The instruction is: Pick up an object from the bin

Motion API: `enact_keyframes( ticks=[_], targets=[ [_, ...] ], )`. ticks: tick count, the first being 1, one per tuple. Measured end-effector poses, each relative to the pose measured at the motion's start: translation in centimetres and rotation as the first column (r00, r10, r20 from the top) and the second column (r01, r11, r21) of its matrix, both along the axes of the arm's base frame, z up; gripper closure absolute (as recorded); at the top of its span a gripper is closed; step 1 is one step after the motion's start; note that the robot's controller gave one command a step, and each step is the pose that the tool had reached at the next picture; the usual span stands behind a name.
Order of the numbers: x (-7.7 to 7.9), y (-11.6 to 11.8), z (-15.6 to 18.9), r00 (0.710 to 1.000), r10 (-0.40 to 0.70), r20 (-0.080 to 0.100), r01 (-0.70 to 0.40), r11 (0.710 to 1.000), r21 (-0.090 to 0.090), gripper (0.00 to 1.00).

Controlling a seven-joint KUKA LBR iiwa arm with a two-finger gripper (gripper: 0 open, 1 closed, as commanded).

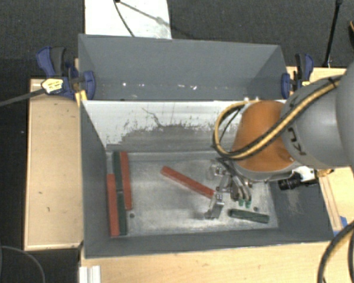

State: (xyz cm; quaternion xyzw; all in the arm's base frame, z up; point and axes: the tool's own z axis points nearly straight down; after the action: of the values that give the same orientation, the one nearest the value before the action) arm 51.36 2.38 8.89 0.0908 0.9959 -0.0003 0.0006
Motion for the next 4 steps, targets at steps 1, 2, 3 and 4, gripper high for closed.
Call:
enact_keyframes(
  ticks=[1,2,3,4],
  targets=[
    [0.0,0.0,0.0,1.0,0.001,0.0,-0.001,1.0,0.0,1.0],
    [0.0,0.0,0.0,1.0,0.001,0.0,-0.001,1.0,0.0,0.0],
    [0.0,0.0,0.0,1.0,0.002,0.0,-0.002,1.0,0.0,1.0],
    [0.0,0.0,0.0,1.0,0.002,0.0,-0.002,1.0,0.0,0.0]
  ],
)
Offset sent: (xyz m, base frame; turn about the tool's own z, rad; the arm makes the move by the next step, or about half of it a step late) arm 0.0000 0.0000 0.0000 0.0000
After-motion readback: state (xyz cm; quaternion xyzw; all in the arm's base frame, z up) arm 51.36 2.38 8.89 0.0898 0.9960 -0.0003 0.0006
